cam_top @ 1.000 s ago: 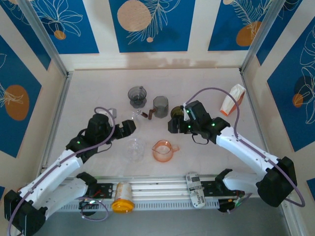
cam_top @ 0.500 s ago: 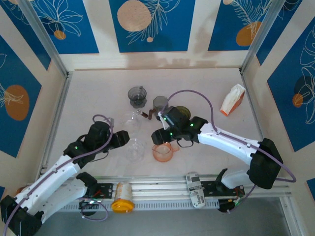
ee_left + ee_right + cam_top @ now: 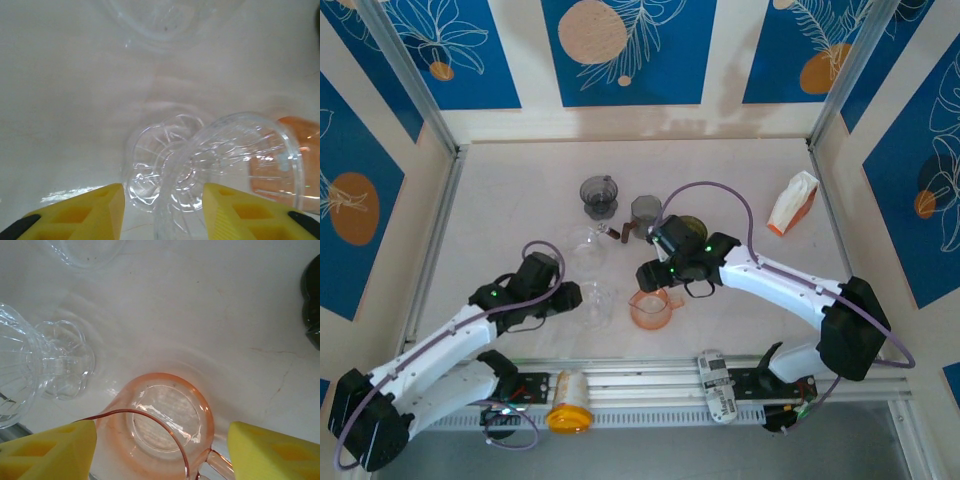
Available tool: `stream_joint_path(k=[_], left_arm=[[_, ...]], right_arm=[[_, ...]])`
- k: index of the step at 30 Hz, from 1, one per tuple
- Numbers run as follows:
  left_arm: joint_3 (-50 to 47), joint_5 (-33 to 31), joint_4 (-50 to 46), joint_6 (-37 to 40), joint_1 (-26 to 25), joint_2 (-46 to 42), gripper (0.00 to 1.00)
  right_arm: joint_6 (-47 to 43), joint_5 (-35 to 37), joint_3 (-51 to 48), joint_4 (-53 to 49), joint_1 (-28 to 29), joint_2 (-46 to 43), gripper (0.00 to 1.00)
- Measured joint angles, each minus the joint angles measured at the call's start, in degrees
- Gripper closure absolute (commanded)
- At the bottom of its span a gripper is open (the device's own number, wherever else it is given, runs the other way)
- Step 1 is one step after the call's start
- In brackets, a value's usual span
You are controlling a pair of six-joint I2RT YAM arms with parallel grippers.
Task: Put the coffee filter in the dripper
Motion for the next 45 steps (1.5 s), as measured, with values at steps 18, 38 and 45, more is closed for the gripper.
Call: stream_joint_path(k=[18, 38, 45], left_arm=[[4.07, -2.60, -1.33, 1.09, -4.11, 7.21, 1.00], [16.35, 3.26, -7.30, 4.96, -4.22, 4.96, 1.00], [16.46, 4.66, -7.30, 4.96, -4.90, 5.05, 1.00]], right_arm=[[3.54, 1.99, -5.49, -2.29, -6.56, -9.60, 0.25], [9.92, 3.10, -16.17, -5.99, -10.49, -8.72, 0.34], [12.96, 2.93, -16.20, -3.08, -4.52, -4.98, 0.34]])
